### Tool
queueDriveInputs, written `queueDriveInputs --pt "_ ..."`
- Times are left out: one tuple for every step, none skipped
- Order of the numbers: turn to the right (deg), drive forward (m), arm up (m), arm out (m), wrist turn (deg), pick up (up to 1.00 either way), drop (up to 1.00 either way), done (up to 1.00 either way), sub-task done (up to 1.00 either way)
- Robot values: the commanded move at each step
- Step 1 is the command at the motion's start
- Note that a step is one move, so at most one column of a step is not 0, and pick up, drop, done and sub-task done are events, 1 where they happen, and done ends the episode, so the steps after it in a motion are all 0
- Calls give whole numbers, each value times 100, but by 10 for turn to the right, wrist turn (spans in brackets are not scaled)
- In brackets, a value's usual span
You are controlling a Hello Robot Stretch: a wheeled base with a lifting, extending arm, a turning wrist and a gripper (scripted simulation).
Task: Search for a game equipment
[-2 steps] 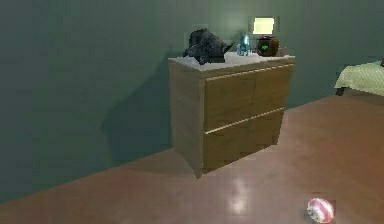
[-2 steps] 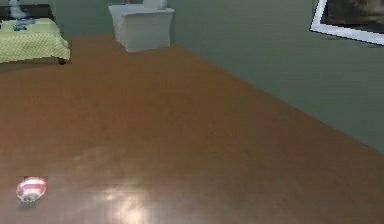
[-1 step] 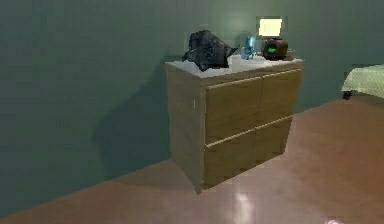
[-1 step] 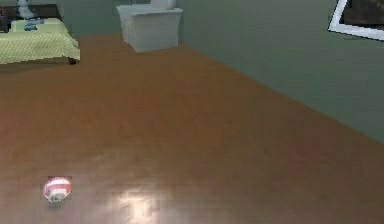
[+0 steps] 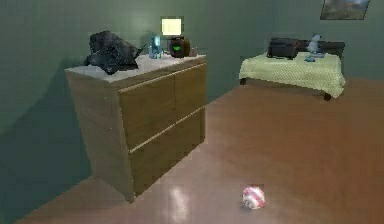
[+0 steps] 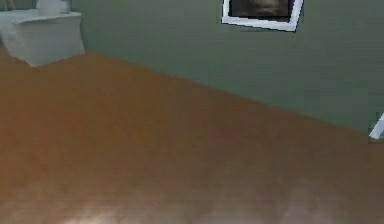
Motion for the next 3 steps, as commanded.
queueDriveInputs --pt "0 75 0 0 0 0 0 0 0" --pt "-120 0 0 0 0 0 0 0 0" --pt "0 0 0 0 0 0 0 100 0"
